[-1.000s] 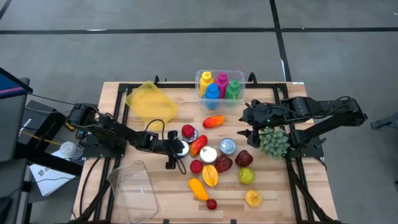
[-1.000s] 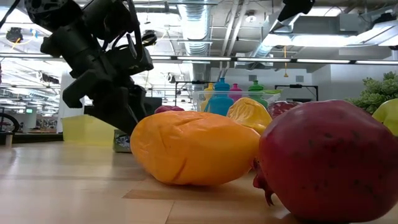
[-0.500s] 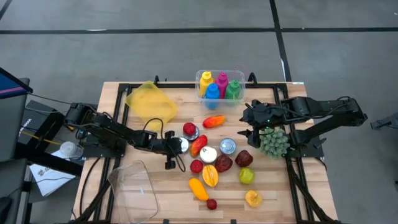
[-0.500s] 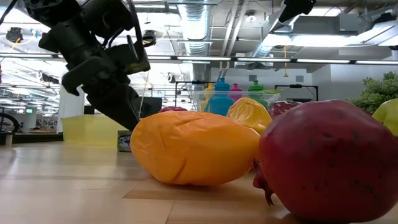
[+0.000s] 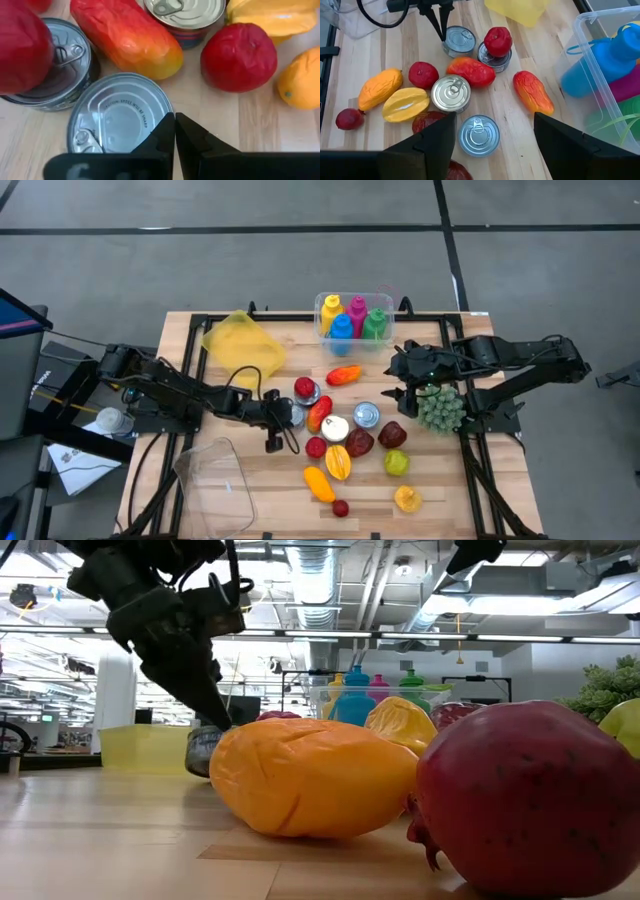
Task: Pick & Place Food Item
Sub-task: Put the green tuna can into the yellow bin
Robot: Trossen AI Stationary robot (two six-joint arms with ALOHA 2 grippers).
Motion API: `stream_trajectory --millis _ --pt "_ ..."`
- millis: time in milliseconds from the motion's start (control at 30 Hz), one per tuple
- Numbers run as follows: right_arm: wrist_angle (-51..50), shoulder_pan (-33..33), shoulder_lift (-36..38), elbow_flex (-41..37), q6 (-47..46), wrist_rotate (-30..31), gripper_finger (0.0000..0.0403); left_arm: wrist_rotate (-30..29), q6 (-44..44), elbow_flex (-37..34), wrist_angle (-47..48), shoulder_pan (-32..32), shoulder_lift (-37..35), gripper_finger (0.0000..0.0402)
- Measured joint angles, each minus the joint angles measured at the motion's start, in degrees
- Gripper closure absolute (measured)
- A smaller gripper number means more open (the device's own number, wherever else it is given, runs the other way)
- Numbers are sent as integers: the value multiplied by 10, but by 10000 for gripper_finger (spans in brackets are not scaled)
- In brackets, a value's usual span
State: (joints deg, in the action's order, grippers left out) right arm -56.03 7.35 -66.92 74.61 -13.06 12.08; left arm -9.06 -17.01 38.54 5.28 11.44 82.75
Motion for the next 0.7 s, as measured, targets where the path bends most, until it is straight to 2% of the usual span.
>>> stream_trajectory --millis 233,500,700 --pt "38 0 -11 0 45 0 147 -1 -5 1 6 0 -19 401" --pt "158 -10 -79 0 151 -5 147 -2 -22 1 9 0 -20 401" --pt "276 -22 -169 0 247 -76 147 -2 -26 2 20 -2 -29 401"
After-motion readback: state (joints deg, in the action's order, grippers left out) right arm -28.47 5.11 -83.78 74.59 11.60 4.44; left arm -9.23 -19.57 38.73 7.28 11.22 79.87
